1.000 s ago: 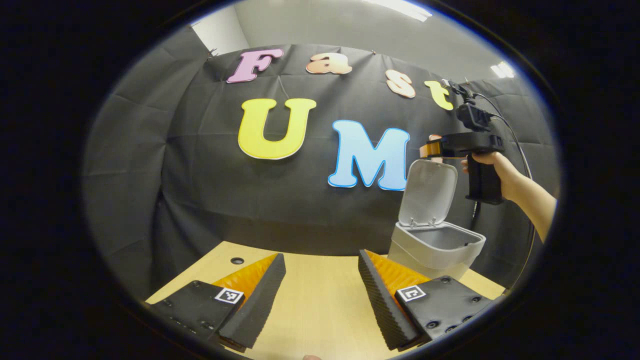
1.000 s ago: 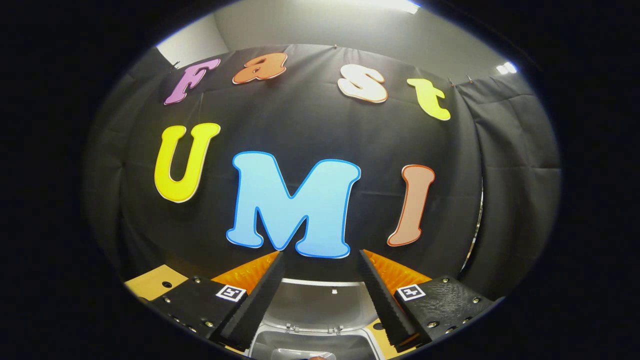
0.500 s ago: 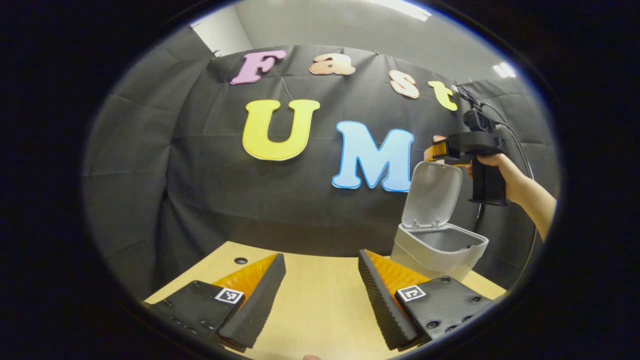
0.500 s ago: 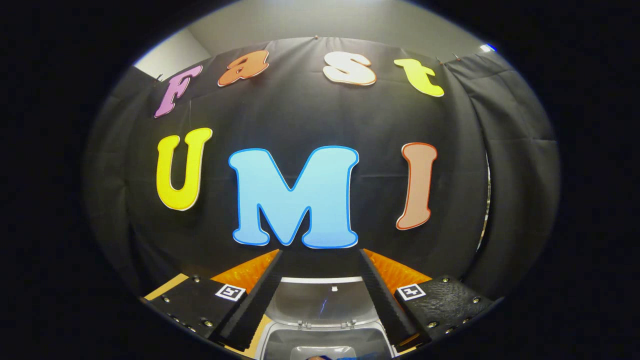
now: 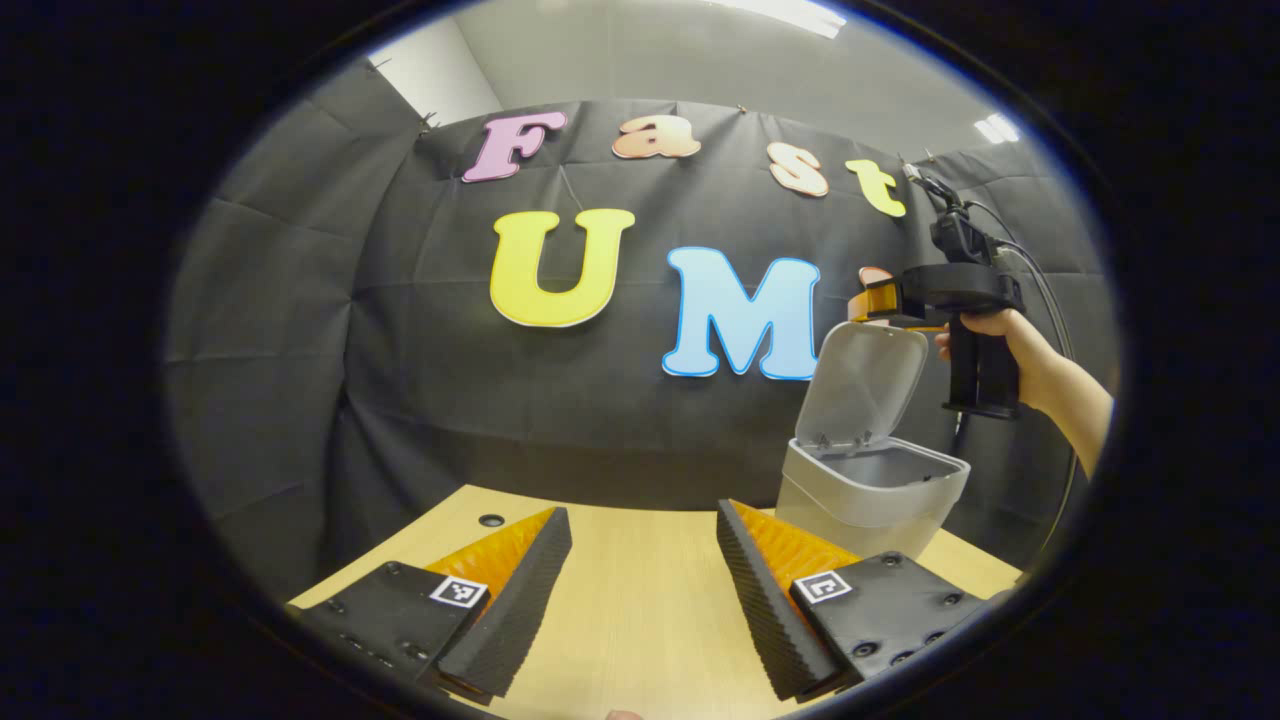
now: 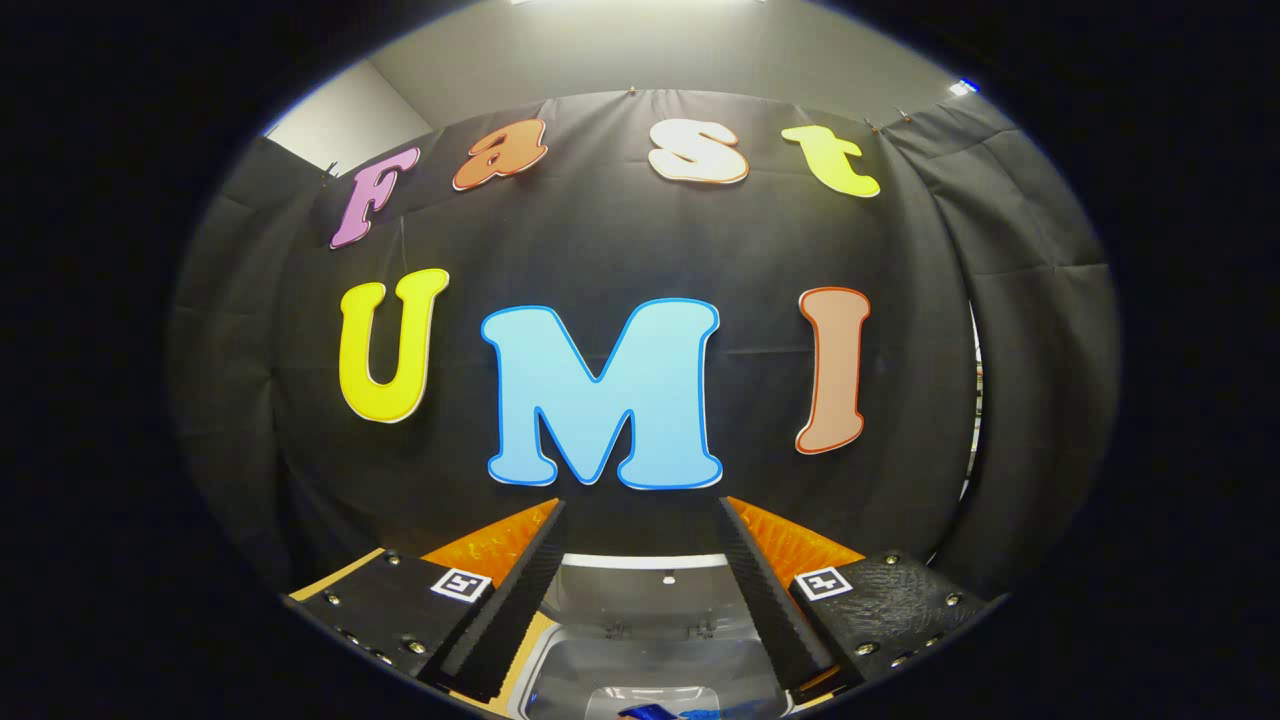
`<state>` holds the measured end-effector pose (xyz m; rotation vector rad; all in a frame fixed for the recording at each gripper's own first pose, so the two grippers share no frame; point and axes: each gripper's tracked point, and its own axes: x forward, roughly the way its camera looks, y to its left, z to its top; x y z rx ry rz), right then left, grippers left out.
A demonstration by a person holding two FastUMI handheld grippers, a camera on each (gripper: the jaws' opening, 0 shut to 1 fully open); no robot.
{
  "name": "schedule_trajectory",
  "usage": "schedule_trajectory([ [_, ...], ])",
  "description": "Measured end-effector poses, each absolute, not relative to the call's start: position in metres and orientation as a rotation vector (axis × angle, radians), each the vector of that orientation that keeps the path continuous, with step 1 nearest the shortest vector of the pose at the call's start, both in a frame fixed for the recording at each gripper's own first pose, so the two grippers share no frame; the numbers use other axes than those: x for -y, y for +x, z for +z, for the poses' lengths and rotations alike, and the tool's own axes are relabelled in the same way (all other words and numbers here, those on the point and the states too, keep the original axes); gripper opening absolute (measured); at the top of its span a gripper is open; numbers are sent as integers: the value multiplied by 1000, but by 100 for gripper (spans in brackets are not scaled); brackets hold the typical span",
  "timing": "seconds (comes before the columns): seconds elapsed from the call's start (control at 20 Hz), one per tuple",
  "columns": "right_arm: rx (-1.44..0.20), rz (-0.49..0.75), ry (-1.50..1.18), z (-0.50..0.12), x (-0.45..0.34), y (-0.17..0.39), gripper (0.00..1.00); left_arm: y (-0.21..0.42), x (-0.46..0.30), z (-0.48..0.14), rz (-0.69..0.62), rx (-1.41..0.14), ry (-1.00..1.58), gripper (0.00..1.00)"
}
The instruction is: Press the lid of the desktop garbage bin to open it, pick up the crumpled paper on the desktop and throw it into the bin, then pick up the pop can on the desktop and drop it into the bin, and finally close the garbage bin lid.
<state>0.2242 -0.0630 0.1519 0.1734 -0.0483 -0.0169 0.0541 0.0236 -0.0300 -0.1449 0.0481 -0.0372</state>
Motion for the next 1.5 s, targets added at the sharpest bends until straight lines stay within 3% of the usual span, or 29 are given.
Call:
schedule_trajectory([
  [0.5,1,4,188,124,56,189,95,30,-18,-28,-36,-44,-127,96],
  [0.85,-107,-8,189,71,49,172,95,23,-14,-28,-44,-45,-114,96],
  [1.5,-163,-28,198,18,46,172,95,22,-10,-31,-50,-46,-117,96],
])
